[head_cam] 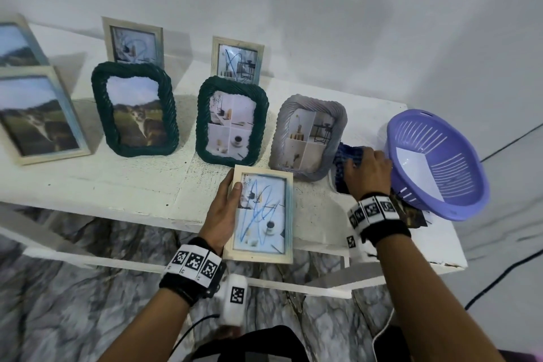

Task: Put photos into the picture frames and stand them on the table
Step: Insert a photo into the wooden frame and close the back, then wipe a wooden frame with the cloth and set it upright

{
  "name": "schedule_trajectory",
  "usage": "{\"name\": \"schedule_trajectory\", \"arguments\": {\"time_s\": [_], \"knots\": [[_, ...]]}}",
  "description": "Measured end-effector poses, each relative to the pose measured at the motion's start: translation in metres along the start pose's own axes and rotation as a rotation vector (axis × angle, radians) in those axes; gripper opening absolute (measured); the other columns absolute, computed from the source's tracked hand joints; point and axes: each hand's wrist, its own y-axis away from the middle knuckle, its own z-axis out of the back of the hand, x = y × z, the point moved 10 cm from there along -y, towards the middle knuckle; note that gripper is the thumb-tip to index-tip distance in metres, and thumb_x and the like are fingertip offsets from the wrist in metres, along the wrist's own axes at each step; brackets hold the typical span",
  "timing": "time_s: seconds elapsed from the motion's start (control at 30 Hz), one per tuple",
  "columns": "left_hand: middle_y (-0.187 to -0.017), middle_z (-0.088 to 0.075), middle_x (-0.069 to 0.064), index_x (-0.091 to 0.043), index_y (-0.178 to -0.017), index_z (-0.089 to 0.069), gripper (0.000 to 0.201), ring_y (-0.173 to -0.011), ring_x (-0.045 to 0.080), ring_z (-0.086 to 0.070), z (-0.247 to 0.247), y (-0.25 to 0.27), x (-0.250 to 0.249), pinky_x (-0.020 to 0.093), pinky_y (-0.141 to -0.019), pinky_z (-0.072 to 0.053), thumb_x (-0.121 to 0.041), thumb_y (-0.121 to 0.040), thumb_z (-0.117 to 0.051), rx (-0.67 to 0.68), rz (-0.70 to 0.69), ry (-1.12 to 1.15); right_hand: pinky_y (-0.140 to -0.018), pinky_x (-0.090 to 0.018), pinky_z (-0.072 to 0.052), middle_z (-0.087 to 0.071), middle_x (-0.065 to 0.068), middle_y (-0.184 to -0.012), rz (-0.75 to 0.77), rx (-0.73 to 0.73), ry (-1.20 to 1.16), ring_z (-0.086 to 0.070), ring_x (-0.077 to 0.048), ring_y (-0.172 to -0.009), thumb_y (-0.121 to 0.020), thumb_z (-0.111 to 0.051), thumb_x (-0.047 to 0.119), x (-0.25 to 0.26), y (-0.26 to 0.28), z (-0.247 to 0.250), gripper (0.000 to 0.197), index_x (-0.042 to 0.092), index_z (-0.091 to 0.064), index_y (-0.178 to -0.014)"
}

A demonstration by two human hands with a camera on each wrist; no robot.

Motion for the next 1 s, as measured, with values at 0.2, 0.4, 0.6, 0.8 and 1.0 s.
{"name": "schedule_trajectory", "arguments": {"time_s": [0.2, 0.4, 0.6, 0.8, 1.0], "knots": [[-0.152, -0.036, -0.018, -0.034, -0.151, -0.030, 0.057, -0.139, -0.005, -0.030, 0.002, -0.002, 0.002, 0.025, -0.117, -0.021, -0.050, -0.096, -0.038, 0.014, -0.028, -0.052, -0.096, -0.047, -0.040, -0.041, -0.019, -0.136, -0.073, 0.307, 0.194, -0.037, -0.043, -0.126, -0.092, -0.052, 0.046, -0.020, -0.024, -0.051, 0.055, 0.008, -0.046, -0.132], [-0.150, -0.038, -0.020, -0.034, -0.149, -0.032, 0.055, -0.136, -0.008, -0.033, 0.004, -0.003, 0.004, 0.026, -0.119, -0.022, -0.048, -0.096, -0.038, -0.001, -0.030, -0.017, -0.089, -0.045, -0.044, -0.054, -0.024, -0.121, -0.019, 0.205, 0.149, -0.052, -0.044, -0.108, -0.091, -0.050, 0.018, -0.019, -0.038, -0.045, 0.033, -0.001, -0.055, -0.117], [-0.148, -0.040, -0.022, -0.035, -0.149, -0.032, 0.053, -0.135, -0.010, -0.034, 0.000, -0.006, -0.003, 0.027, -0.118, -0.024, -0.048, -0.098, -0.040, 0.004, -0.056, 0.028, -0.070, -0.033, -0.038, -0.063, -0.023, -0.099, -0.065, -0.014, -0.170, -0.058, -0.038, -0.088, -0.089, -0.055, 0.021, -0.019, -0.011, 0.004, 0.025, -0.002, -0.060, -0.096], [-0.150, -0.037, -0.020, -0.036, -0.148, -0.029, 0.051, -0.135, -0.011, -0.034, -0.013, 0.000, -0.028, 0.015, -0.112, -0.027, -0.041, -0.098, -0.037, 0.036, -0.111, 0.058, -0.070, -0.025, -0.031, -0.059, -0.015, -0.096, 0.123, -0.139, -0.397, -0.055, -0.030, -0.087, -0.081, -0.066, 0.013, 0.043, 0.078, 0.038, 0.032, 0.002, -0.061, -0.111], [-0.153, -0.029, -0.021, -0.028, -0.151, -0.024, 0.048, -0.139, -0.013, -0.024, -0.027, 0.009, -0.041, 0.009, -0.113, -0.019, -0.024, -0.105, -0.034, 0.101, -0.216, -0.079, -0.075, -0.036, -0.046, -0.056, -0.011, -0.099, 0.265, -0.076, -0.325, -0.051, -0.028, -0.088, -0.077, -0.045, 0.036, 0.092, 0.113, 0.017, 0.046, 0.008, -0.063, -0.109]]}}
